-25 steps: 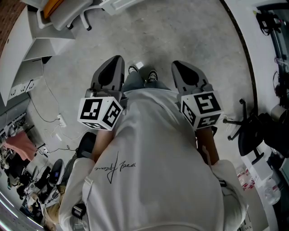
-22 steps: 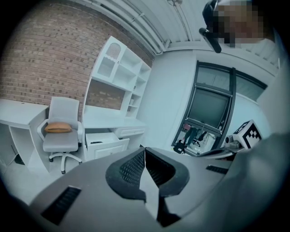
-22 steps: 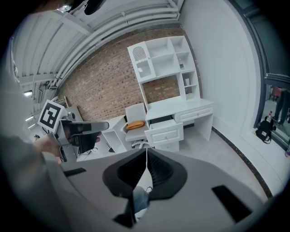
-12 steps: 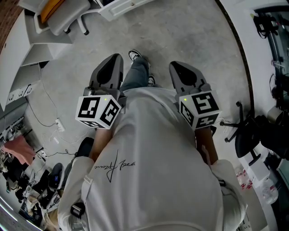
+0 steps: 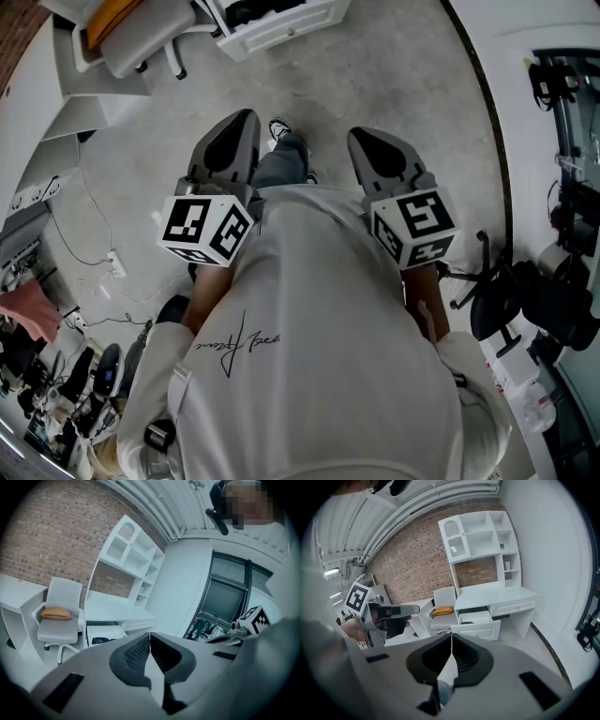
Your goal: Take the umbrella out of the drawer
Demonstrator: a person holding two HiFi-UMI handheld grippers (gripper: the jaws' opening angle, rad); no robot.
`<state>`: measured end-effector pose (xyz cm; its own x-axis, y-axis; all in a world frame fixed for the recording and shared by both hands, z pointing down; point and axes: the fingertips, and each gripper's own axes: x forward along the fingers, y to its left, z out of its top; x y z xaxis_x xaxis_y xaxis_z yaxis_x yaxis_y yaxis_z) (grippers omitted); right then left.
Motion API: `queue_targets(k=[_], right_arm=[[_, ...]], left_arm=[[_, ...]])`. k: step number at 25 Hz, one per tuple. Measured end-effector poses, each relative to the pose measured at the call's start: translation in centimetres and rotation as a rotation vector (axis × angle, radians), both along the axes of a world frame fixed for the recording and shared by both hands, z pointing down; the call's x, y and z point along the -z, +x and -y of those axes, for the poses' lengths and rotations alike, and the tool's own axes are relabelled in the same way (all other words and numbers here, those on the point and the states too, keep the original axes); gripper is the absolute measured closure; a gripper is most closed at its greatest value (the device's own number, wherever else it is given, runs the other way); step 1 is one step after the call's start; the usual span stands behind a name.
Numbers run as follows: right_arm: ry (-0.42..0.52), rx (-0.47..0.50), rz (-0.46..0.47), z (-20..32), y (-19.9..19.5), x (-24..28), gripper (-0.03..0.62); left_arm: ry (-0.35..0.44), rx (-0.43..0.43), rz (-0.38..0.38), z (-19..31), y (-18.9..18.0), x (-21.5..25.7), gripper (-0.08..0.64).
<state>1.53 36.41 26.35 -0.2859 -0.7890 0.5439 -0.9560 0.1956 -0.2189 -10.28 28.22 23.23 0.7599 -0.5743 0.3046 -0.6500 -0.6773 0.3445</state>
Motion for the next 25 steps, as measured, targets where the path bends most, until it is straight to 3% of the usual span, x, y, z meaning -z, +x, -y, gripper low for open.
queue_targets(k=[10,25], right_arm=[[-0.009,0.126,-0.042,9.5,-1.6,0.7,0.566],[0.016,0.139,-0.089,18.3,-1.9,1.5,0.566]], left_arm=[[0.0,0.034,-0.027,8.8,-0.5,0.4,0.543],[0.014,0.058,-0.028,16.4,-1.8,0.1,0.543]])
